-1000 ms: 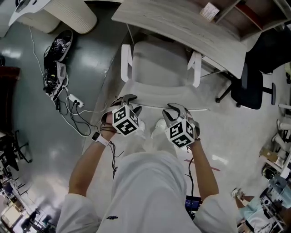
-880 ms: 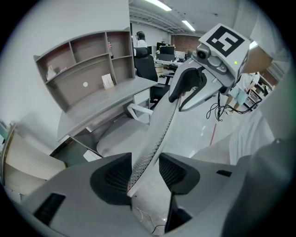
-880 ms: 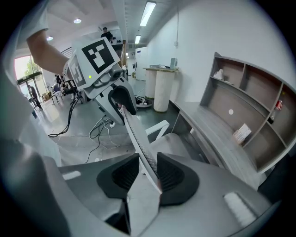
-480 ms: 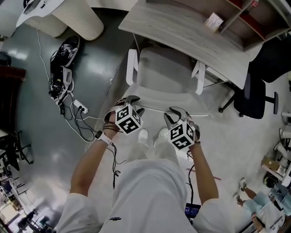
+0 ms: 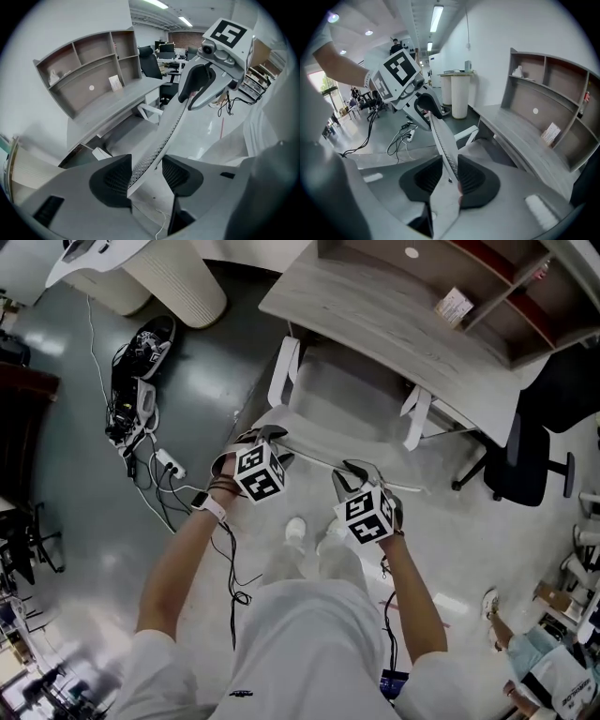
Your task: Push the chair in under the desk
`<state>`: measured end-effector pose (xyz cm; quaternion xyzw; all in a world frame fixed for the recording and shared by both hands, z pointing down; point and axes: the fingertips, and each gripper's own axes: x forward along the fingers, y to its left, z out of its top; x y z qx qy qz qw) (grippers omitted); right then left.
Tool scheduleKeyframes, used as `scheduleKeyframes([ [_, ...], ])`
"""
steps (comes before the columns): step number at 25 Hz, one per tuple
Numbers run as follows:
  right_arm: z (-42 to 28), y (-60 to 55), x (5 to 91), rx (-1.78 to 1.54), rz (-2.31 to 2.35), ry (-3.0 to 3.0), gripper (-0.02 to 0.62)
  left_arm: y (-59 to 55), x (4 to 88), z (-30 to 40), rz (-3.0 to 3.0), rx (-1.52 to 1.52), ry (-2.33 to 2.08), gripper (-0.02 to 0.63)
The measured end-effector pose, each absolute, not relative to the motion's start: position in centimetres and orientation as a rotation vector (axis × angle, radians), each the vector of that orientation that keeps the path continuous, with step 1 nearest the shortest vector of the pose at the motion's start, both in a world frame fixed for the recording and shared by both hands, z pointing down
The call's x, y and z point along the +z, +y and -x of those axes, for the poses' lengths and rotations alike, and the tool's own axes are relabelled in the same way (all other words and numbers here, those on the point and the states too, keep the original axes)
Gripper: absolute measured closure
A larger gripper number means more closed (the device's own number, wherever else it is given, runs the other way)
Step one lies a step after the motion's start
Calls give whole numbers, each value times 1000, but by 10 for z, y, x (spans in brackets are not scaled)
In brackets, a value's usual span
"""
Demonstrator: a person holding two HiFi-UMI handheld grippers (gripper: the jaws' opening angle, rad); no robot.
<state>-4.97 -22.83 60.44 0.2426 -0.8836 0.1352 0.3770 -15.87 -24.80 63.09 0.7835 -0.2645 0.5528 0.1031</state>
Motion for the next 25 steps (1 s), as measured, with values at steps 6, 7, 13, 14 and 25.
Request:
scheduleKeyframes([
  [6, 63, -249, 604, 319, -663, -2263, 488, -275, 632, 171, -2324, 1672, -757, 400],
  [7, 65, -253, 603, 311, -670, -2263, 488, -280, 632, 172, -2327, 1675, -757, 400],
  [13, 62, -279, 603, 258, -716, -2255, 488, -307, 632, 170, -2342, 1674, -802, 397],
  [14, 61, -284, 604, 267, -716, -2253, 488, -311, 632, 168, -2342, 1673, -806, 397],
  [25, 60, -309, 601, 178, -729, -2265, 490, -339, 634, 164, -2366, 1677, -810, 394],
])
